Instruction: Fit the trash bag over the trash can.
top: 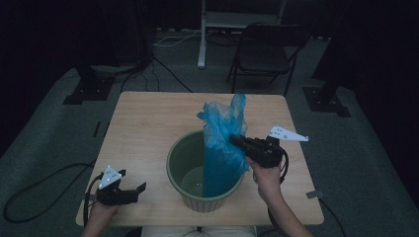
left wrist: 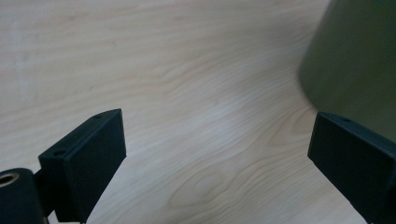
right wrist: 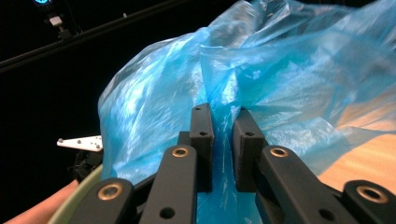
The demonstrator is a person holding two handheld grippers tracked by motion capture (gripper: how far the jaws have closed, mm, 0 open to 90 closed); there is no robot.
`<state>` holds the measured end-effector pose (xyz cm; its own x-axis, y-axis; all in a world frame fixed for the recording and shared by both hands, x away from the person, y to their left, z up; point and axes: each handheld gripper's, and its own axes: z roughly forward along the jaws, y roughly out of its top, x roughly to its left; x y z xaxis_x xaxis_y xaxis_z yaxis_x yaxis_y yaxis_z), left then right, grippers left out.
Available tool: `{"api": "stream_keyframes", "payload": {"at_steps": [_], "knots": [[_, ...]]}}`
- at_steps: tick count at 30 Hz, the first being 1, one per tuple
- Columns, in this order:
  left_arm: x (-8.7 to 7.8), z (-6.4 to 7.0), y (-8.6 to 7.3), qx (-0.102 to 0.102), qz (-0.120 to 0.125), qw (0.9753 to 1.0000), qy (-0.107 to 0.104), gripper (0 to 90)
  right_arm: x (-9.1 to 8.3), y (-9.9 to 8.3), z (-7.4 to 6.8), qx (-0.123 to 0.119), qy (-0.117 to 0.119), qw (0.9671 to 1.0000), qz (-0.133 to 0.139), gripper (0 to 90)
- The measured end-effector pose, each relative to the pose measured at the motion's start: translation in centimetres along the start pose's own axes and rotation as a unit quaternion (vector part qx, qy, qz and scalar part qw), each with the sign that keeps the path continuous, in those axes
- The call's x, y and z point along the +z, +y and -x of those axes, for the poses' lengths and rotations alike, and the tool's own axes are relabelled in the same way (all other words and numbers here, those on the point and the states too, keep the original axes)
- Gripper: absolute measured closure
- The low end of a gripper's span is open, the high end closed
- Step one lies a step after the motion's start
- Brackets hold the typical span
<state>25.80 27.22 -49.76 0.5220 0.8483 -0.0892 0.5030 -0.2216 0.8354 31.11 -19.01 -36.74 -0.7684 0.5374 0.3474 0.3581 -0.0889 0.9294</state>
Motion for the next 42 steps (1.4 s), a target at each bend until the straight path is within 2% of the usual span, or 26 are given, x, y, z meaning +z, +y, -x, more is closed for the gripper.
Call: {"api": "stream_keyframes", "payload": {"at_steps": [4,8,9,10,12,16,18,20,21,22,26,27,28,33,34,36,37,38,39,40,41,42], "knots": [[-1.6,0.6,3.3,-0.015,0.017,0.9997,-0.008,4.8,0.1,1.4,-1.0,-0.029,-0.014,0.9995,0.006,85.0],[-3.5,1.9,7.6,-0.003,0.032,0.9994,-0.012,4.8,0.9,2.3,-2.1,-0.048,-0.036,0.9982,0.005,84.7],[-3.5,1.9,7.6,-0.003,0.032,0.9994,-0.012,4.8,0.9,2.3,-2.1,-0.048,-0.036,0.9982,0.005,84.7],[-4.3,2.9,9.8,0.005,0.042,0.999,-0.011,4.8,1.2,2.4,-2.3,-0.052,-0.036,0.998,0.001,84.0],[-4.8,3.9,11.9,0.011,0.051,0.9984,-0.023,4.9,1.9,2.2,-2.8,-0.054,-0.035,0.9979,-0.007,84.7],[-4.5,6.0,15.8,0.011,0.066,0.9969,-0.04,4.9,2.6,1.9,-3.1,-0.057,-0.036,0.9976,-0.018,88.7],[-3.9,7.2,17.4,0.006,0.069,0.9956,-0.063,5.0,2.8,1.7,-3.4,-0.061,-0.04,0.9971,-0.023,89.2],[-3.1,8.4,18.6,0.019,0.066,0.9945,-0.08,4.9,3.0,1.5,-3.6,-0.069,-0.043,0.9962,-0.03,89.2],[-3.1,8.4,18.6,0.019,0.066,0.9945,-0.08,4.9,3.0,1.5,-3.6,-0.069,-0.043,0.9962,-0.03,89.2],[-2.3,9.1,19.4,0.022,0.057,0.9934,-0.097,4.9,3.0,1.4,-3.7,-0.071,-0.045,0.996,-0.031,89.2],[-0.8,9.8,20.7,0.007,0.052,0.9895,-0.135,5.0,3.0,1.2,-3.9,-0.073,-0.04,0.9961,-0.03,89.1],[-0.6,9.9,21.0,0.009,0.063,0.9881,-0.14,9.6,2.9,1.1,-3.9,-0.075,-0.039,0.9959,-0.031,89.1],[-0.4,9.9,21.4,0.006,0.067,0.9876,-0.142,20.0,2.9,1.0,-3.9,-0.072,-0.036,0.9962,-0.032,89.0],[0.6,10.1,22.3,-0.005,0.061,0.9869,-0.149,20.2,2.8,0.9,-3.9,-0.07,-0.032,0.9966,-0.03,89.0],[1.4,10.2,22.5,-0.011,0.05,0.9844,-0.168,20.2,2.8,0.8,-3.9,-0.071,-0.032,0.9965,-0.029,89.0],[1.8,10.3,22.5,-0.008,0.048,0.9796,-0.195,41.2,2.7,0.7,-3.9,-0.07,-0.031,0.9966,-0.03,88.9],[1.9,10.4,22.5,-0.008,0.048,0.9802,-0.192,46.2,2.7,0.7,-3.9,-0.069,-0.031,0.9967,-0.029,88.9],[2.0,10.4,22.5,-0.006,0.049,0.9791,-0.198,52.6,2.7,0.7,-3.9,-0.068,-0.03,0.9968,-0.029,88.9],[2.0,10.4,22.5,-0.006,0.049,0.9791,-0.198,60.1,2.7,0.7,-3.9,-0.068,-0.03,0.9968,-0.029,88.9],[2.1,10.4,22.3,-0.004,0.05,0.9778,-0.203,60.1,2.6,0.6,-3.9,-0.067,-0.029,0.9969,-0.029,88.9],[2.0,10.5,22.3,0.0,0.051,0.978,-0.202,73.2,2.4,0.5,-3.9,-0.067,-0.028,0.997,-0.027,88.6],[2.0,10.6,22.1,0.011,0.058,0.9767,-0.206,76.0,2.3,0.5,-3.9,-0.066,-0.027,0.9971,-0.027,87.9]]}}
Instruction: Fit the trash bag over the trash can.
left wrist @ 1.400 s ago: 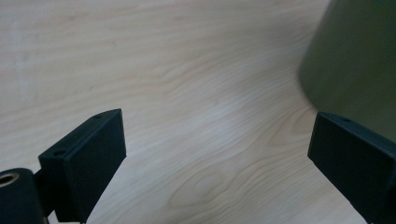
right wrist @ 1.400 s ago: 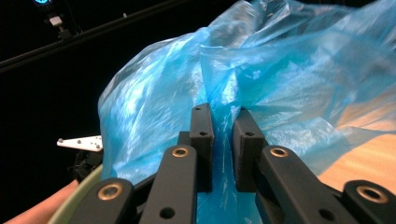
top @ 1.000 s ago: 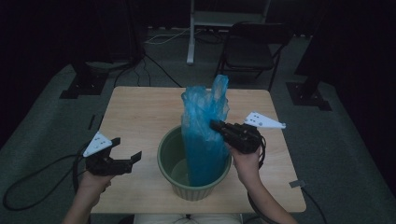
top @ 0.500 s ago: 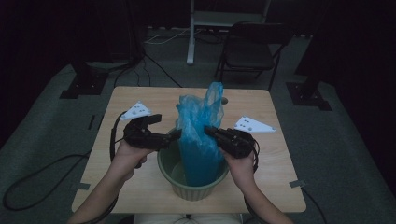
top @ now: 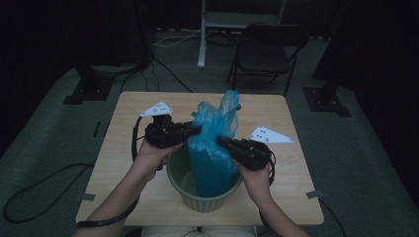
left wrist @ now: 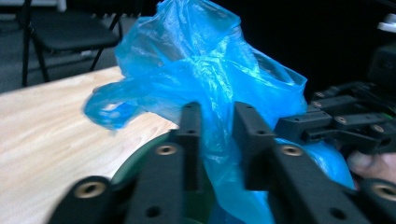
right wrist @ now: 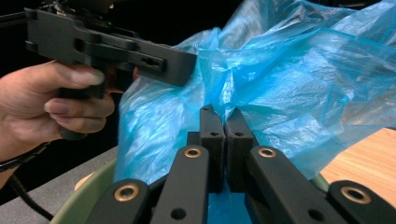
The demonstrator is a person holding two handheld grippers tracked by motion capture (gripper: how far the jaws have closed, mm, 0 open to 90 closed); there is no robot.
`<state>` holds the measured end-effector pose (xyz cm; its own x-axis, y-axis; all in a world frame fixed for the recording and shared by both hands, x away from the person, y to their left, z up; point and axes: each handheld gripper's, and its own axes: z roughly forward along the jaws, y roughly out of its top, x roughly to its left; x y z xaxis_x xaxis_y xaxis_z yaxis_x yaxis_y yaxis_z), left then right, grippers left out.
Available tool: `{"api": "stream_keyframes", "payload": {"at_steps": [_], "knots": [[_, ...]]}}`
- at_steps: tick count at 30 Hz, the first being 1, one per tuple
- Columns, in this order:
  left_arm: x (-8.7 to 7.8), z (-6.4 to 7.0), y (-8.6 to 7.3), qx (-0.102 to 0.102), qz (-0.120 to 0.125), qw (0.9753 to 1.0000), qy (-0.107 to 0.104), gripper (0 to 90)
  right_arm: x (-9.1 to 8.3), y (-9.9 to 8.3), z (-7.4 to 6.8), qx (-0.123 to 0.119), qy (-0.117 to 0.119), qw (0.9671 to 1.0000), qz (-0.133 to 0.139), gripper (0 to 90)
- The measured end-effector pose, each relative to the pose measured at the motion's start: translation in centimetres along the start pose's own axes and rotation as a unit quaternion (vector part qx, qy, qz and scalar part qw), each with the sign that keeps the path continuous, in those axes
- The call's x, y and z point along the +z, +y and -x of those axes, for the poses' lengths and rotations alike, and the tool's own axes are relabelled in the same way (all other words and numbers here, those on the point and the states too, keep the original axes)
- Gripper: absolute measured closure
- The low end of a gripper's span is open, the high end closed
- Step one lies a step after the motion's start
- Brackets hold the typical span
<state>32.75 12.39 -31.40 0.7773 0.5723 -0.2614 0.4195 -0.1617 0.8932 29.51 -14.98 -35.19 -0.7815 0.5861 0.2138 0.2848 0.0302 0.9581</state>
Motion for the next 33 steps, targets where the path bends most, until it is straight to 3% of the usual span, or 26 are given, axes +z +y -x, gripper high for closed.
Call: {"api": "stream_keyframes", "payload": {"at_steps": [2,5,10,12,13,16,18,22,25,28,30,31,33], "knots": [[-0.3,0.5,-0.3,0.024,0.003,0.9997,0.004,84.9,-0.4,-0.1,0.0,0.005,0.004,1.0,0.001,81.8],[-0.6,1.5,-0.8,0.071,0.002,0.9974,0.017,88.2,-1.2,0.1,0.3,0.011,0.003,0.9999,0.01,72.7],[-0.1,2.1,-1.1,0.093,-0.012,0.9954,0.016,88.3,-2.6,3.8,1.3,0.013,0.011,0.9986,0.05,55.3],[0.1,2.3,-1.3,0.101,-0.013,0.9946,0.02,88.4,-2.7,5.4,1.3,0.011,0.016,0.9984,0.053,51.3],[0.2,2.4,-1.3,0.103,-0.014,0.9945,0.012,88.4,-2.7,6.3,1.3,0.007,0.02,0.9983,0.055,50.0],[0.4,2.5,-1.4,0.105,-0.014,0.9943,-0.008,88.3,-2.0,8.2,1.1,-0.01,0.026,0.9991,0.033,46.8],[0.6,2.8,-1.4,0.112,-0.019,0.9935,-0.011,88.3,-0.8,9.1,1.0,-0.006,0.048,0.9988,0.009,44.6],[0.8,3.3,-1.4,0.119,-0.023,0.9926,-0.011,88.3,1.6,9.2,0.6,-0.007,0.067,0.9971,-0.036,40.4],[0.7,3.4,-1.4,0.12,-0.023,0.9924,-0.015,88.3,3.1,8.8,0.6,-0.014,0.064,0.996,-0.061,38.5],[0.6,3.4,-1.4,0.12,-0.023,0.9923,-0.017,88.2,3.7,8.6,0.9,-0.01,0.064,0.9954,-0.071,37.5],[0.5,3.3,-1.3,0.12,-0.02,0.9925,-0.014,88.3,4.7,8.3,1.4,-0.018,0.06,0.993,-0.1,39.8],[0.4,3.2,-1.3,0.118,-0.019,0.9926,-0.017,88.2,5.0,8.2,1.6,-0.016,0.063,0.9918,-0.11,47.2],[0.3,3.1,-1.3,0.115,-0.018,0.993,-0.019,88.1,5.3,8.0,2.0,-0.011,0.081,0.9889,-0.124,75.7]]}}
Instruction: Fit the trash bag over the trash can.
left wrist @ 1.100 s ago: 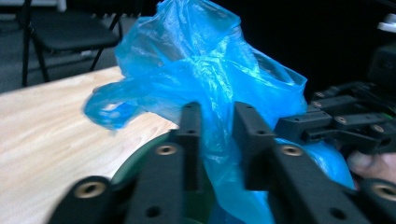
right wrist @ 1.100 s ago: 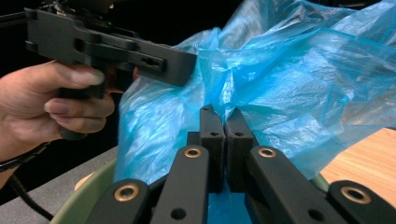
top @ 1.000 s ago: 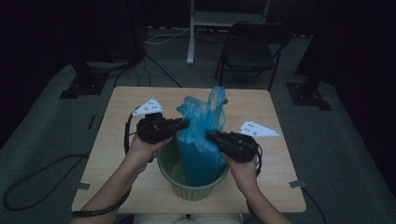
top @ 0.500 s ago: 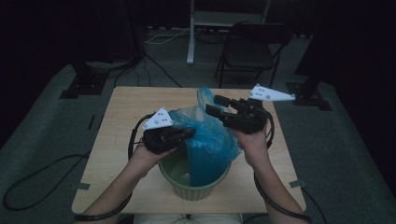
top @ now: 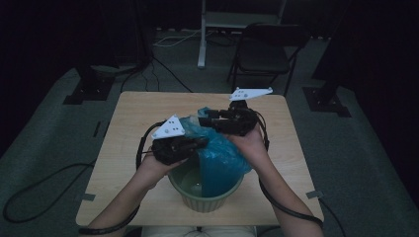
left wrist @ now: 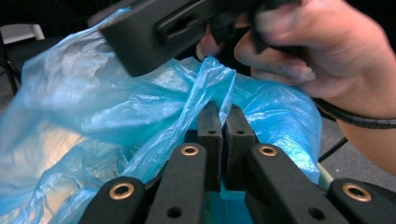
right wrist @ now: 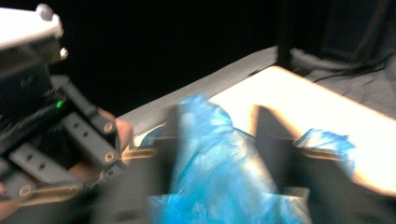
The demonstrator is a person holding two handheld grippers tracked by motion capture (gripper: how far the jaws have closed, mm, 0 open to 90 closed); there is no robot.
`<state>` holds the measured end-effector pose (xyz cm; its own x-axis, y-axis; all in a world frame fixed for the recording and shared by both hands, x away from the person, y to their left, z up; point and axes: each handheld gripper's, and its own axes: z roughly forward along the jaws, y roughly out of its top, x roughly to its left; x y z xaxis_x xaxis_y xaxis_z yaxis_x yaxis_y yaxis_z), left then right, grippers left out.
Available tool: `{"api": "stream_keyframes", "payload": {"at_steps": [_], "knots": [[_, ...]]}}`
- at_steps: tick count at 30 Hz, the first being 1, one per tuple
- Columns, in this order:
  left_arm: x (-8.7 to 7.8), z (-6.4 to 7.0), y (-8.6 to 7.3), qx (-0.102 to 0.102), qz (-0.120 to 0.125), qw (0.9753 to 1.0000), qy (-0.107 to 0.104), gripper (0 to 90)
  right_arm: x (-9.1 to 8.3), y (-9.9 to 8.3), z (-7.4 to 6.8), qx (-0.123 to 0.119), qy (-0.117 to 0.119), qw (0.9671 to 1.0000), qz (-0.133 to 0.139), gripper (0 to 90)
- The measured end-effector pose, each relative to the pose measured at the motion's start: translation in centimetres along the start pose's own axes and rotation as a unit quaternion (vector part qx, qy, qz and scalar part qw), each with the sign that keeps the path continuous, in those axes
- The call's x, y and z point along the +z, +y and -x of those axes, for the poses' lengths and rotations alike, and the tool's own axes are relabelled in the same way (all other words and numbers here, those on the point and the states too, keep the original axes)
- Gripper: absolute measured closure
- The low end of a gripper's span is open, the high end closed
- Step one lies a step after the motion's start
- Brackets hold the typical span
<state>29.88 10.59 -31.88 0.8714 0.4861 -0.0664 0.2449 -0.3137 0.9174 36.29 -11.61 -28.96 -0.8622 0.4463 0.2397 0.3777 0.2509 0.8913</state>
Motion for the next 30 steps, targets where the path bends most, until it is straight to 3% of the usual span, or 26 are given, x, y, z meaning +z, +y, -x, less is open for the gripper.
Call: {"api": "stream_keyframes", "payload": {"at_steps": [1,2,9,15,18,19,25,29,30], "knots": [[-0.1,0.0,-0.1,0.0,0.0,1.0,-0.002,88.1,0.1,-0.1,0.2,0.0,-0.001,1.0,-0.003,85.9],[-0.2,0.0,-0.2,0.001,-0.001,1.0,-0.002,88.0,0.0,-0.2,0.2,0.001,-0.002,1.0,-0.006,90.0],[-2.6,-0.5,-1.3,-0.006,0.001,1.0,0.004,88.0,-2.2,-0.9,1.3,0.011,-0.046,0.9988,0.015,90.0],[-5.3,-1.1,-2.5,-0.008,0.002,0.9997,0.025,88.1,-6.0,-1.5,2.5,0.021,-0.099,0.9934,0.053,90.0],[-6.2,-1.3,-3.0,-0.007,0.0,0.9995,0.03,88.1,-7.1,-2.0,2.9,0.028,-0.107,0.9921,0.059,90.0],[-7.2,-1.5,-3.7,-0.01,-0.002,0.9994,0.033,88.1,-7.6,-2.3,3.0,0.031,-0.11,0.9917,0.059,90.0],[-9.7,-2.1,-6.0,-0.024,-0.008,0.9987,0.044,88.1,-10.1,-5.4,4.0,0.051,-0.134,0.9879,0.059,90.0],[-10.2,-2.7,-7.5,-0.046,-0.015,0.9975,0.052,88.3,-10.9,-6.7,5.0,0.075,-0.136,0.9859,0.062,90.0],[-10.2,-2.9,-7.8,-0.053,-0.012,0.9975,0.045,88.2,-11.0,-6.9,5.2,0.081,-0.131,0.9861,0.063,90.0]]}}
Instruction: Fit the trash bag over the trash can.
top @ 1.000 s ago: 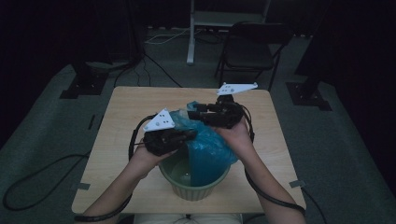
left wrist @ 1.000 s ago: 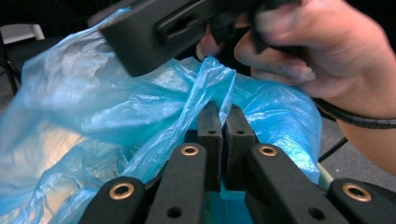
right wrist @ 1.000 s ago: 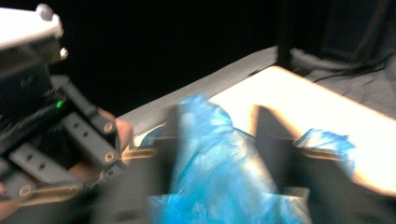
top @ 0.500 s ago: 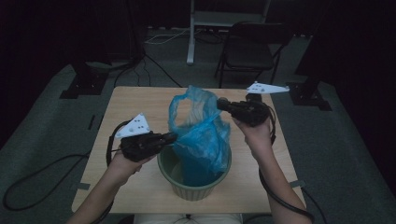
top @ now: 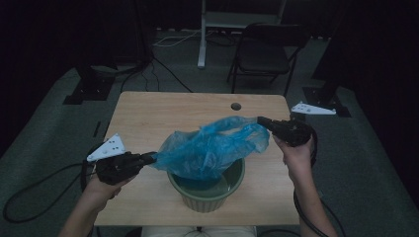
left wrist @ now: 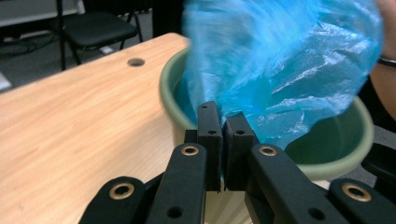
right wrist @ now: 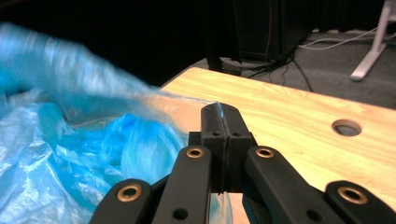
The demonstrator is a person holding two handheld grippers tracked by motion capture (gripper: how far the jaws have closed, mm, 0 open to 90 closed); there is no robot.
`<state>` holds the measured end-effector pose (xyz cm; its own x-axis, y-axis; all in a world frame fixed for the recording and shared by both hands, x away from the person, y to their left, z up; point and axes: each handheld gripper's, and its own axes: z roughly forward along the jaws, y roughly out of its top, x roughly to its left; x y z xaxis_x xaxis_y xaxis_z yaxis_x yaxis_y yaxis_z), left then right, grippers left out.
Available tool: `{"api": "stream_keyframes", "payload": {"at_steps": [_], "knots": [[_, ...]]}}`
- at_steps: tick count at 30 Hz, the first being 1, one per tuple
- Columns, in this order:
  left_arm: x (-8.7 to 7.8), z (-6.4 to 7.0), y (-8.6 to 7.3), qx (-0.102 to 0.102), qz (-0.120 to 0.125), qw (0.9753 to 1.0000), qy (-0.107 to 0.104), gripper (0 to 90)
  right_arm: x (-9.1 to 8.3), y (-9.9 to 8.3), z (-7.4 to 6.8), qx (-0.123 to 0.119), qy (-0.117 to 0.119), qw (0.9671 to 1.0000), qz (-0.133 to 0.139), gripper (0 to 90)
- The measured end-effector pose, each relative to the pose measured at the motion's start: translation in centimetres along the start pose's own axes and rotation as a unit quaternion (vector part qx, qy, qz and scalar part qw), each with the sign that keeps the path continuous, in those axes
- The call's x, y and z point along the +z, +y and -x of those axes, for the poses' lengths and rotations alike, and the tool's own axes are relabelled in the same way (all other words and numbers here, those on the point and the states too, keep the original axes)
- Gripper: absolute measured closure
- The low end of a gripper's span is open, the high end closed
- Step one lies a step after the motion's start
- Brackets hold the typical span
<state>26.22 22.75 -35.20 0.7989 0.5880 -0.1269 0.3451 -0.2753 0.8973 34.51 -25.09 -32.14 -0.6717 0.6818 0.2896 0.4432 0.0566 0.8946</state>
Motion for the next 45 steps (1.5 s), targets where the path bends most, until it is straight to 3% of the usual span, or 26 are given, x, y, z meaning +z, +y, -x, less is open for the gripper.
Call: {"api": "stream_keyframes", "payload": {"at_steps": [3,5,7,10,14,18,21,26,29,34,36,38,40,41,42,44,45], "knots": [[0.2,-0.5,-0.2,-0.013,0.01,0.9999,0.005,85.0,0.3,-0.1,0.0,0.003,0.006,1.0,-0.003,90.0],[0.2,-0.5,0.1,-0.02,0.011,0.9997,0.008,71.3,0.7,0.0,-0.3,0.0,0.01,0.9999,-0.008,90.0],[0.3,-0.2,0.5,-0.008,0.012,0.9998,0.013,58.1,1.1,0.2,-0.6,-0.005,0.011,0.9999,-0.011,90.0],[0.3,0.5,0.9,0.015,0.007,0.9997,0.018,47.8,1.5,0.5,-0.9,-0.01,0.001,0.9998,-0.016,90.0],[0.3,1.0,0.8,0.026,-0.001,0.9996,0.01,47.2,2.1,1.0,-0.7,-0.008,-0.013,0.9995,-0.028,90.0],[0.2,1.0,0.6,0.025,0.002,0.9997,0.004,47.1,2.6,1.0,-0.5,-0.004,-0.005,0.9993,-0.036,90.0],[-0.1,1.7,1.5,0.029,0.008,0.9995,-0.003,42.9,2.8,0.9,-0.8,-0.012,-0.013,0.9991,-0.039,90.0],[-0.2,3.7,2.7,0.064,0.01,0.9979,-0.006,40.4,2.6,1.3,-0.7,-0.009,-0.02,0.9991,-0.037,90.0],[0.5,4.4,3.6,0.074,0.005,0.9972,-0.005,40.1,2.5,1.4,-0.8,-0.011,-0.02,0.9991,-0.036,90.0],[2.4,5.0,5.2,0.081,-0.002,0.9965,-0.019,40.0,2.9,1.4,-1.4,-0.02,-0.018,0.9988,-0.04,89.9],[3.0,5.2,5.7,0.084,-0.002,0.9959,-0.034,38.3,3.1,1.4,-1.6,-0.021,-0.016,0.9987,-0.042,89.9],[3.3,5.4,6.1,0.085,0.009,0.9952,-0.047,43.3,3.2,1.3,-1.7,-0.025,-0.018,0.9986,-0.044,90.0],[3.3,5.6,6.3,0.09,0.012,0.995,-0.042,47.3,3.2,1.3,-1.6,-0.022,-0.014,0.9987,-0.044,90.0],[3.2,5.5,6.3,0.091,0.018,0.9946,-0.046,61.0,3.2,1.2,-1.5,-0.024,-0.016,0.9986,-0.045,90.0],[3.2,5.2,6.3,0.078,0.019,0.9956,-0.048,67.0,3.1,1.1,-1.4,-0.023,-0.015,0.9986,-0.045,90.0],[3.1,4.5,6.2,0.064,0.023,0.9972,-0.031,81.3,3.0,0.9,-1.2,-0.017,-0.008,0.9987,-0.046,90.0],[3.0,3.9,6.1,0.047,0.026,0.9983,-0.021,82.2,2.9,0.8,-1.1,-0.017,-0.011,0.9987,-0.047,90.0]]}}
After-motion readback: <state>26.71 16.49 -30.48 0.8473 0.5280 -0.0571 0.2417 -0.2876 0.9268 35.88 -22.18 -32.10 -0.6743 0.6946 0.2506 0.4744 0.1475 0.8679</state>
